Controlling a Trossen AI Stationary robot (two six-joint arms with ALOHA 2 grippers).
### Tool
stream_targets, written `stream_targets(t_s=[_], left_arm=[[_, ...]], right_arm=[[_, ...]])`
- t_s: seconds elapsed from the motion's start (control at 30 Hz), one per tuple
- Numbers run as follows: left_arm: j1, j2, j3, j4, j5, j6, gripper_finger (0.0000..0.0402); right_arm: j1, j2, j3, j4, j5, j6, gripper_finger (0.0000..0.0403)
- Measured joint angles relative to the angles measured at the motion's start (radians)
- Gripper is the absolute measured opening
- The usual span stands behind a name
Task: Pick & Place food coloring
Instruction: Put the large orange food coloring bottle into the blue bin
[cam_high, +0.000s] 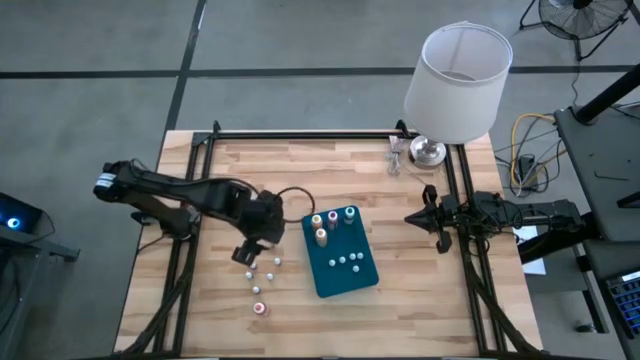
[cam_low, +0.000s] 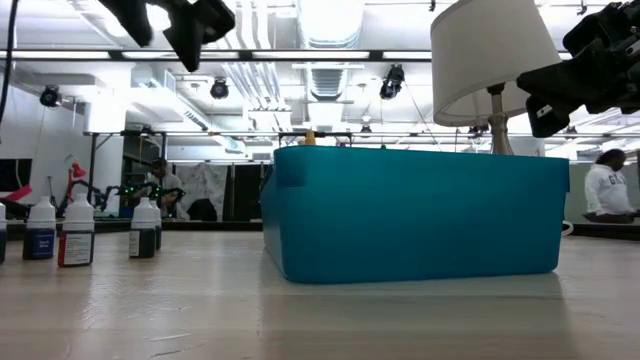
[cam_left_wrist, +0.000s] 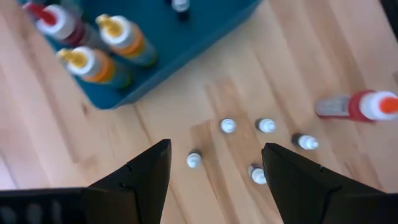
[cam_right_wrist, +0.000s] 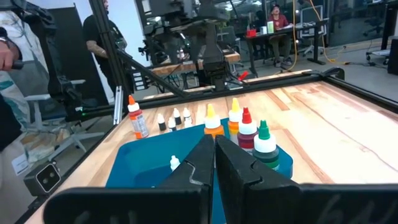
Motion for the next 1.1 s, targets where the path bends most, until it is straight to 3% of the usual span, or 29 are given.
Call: stream_targets(t_s=[0.3, 1.1], left_arm=[[-0.122, 0.019, 0.0, 0.0, 0.0, 0.076, 0.0222], [-0.412, 0.056, -0.002, 0.113, 0.051, 0.02, 0.0222]], right_arm=[[0.0, 0.0, 0.0, 0.0, 0.0, 0.0, 0.0009], [0.0, 0.0, 0.0, 0.0, 0.0, 0.0, 0.0009]])
